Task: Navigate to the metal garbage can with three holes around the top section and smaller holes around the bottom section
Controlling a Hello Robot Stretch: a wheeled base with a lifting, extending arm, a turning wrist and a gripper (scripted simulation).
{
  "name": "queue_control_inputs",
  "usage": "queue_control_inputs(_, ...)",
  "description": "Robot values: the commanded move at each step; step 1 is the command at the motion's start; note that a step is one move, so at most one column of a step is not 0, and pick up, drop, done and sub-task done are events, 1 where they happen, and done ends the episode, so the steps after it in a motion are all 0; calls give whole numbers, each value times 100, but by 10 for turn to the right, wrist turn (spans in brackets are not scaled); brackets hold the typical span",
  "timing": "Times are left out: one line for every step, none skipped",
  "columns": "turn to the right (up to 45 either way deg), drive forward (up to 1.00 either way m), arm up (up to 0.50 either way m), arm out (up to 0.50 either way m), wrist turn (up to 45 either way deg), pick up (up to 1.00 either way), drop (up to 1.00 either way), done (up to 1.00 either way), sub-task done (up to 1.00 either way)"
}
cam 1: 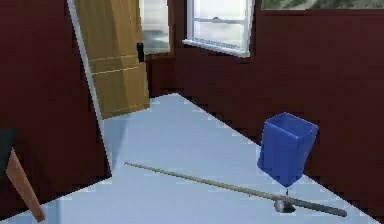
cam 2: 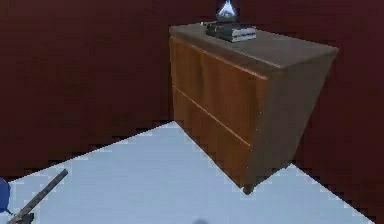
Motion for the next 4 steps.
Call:
queue_control_inputs(450,0,0,0,0,0,0,0,0)
queue_control_inputs(120,0,0,0,0,0,0,0,0)
queue_control_inputs(0,5,0,0,0,0,0,0,0)
queue_control_inputs(-450,0,0,0,0,0,0,0,0)
